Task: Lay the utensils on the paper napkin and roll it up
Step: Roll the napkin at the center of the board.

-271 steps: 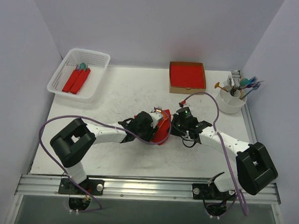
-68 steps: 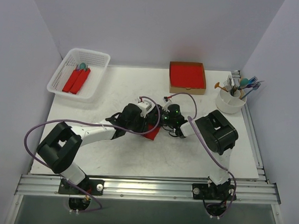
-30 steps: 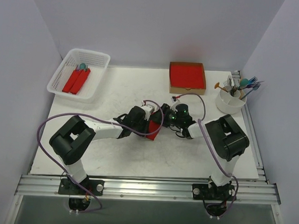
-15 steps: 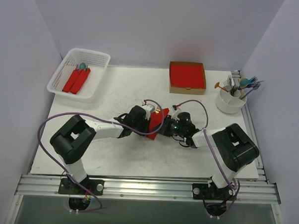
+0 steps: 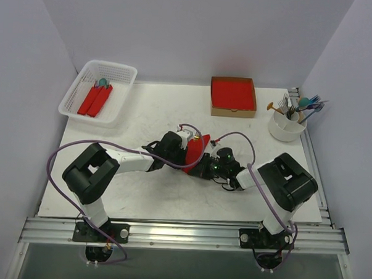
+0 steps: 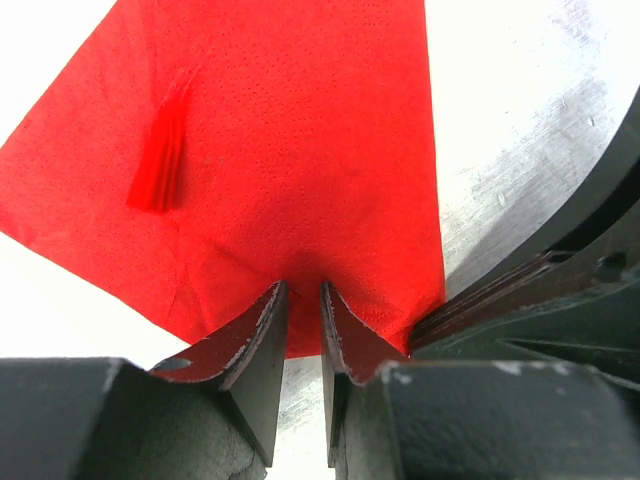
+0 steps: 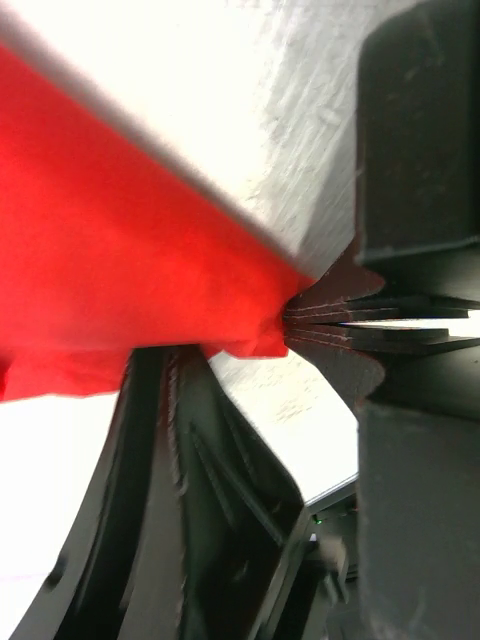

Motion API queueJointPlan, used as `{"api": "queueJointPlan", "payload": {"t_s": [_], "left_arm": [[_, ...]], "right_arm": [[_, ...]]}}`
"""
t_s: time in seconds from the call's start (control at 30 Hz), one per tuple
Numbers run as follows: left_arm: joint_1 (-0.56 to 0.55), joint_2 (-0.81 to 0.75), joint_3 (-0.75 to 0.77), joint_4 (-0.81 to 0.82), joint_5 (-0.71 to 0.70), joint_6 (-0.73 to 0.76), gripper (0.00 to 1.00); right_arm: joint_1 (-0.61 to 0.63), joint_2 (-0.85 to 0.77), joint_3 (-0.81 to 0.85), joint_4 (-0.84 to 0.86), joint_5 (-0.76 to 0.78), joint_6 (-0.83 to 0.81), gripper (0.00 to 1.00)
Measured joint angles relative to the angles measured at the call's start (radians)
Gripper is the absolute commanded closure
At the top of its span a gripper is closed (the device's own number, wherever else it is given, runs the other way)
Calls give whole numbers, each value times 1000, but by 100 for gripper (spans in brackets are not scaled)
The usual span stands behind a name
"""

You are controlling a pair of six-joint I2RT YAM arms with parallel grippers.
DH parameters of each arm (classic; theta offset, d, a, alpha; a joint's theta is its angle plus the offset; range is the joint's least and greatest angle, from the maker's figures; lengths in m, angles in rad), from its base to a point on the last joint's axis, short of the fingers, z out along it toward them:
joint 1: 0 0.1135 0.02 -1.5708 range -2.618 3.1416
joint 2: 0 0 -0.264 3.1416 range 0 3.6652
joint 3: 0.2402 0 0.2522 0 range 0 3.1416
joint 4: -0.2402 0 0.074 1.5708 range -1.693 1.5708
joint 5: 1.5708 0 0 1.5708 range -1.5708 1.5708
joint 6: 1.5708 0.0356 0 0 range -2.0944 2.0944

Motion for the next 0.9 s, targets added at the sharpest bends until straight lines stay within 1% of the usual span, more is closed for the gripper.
{"api": "queueJointPlan", "payload": {"t_s": [0.27,0.4,0.47,0.67,0.9], "left_arm": [[-3,0,6,-13,-15,10,72],[-6,0,11,-23,-25,19,72],[-7,0,13,-27,-29,21,72],[-8,1,20,-43,-42,24,72],[-12,1,23,-53,-45,25,72]], "right_arm": [[1,31,-19,68,-8,3,100],[1,30,-19,69,-8,3,100],[1,19,-19,51,-6,-1,100],[7,-61,19,-83,19,-29,100],[19,-71,94,-137,37,-57,100]]}}
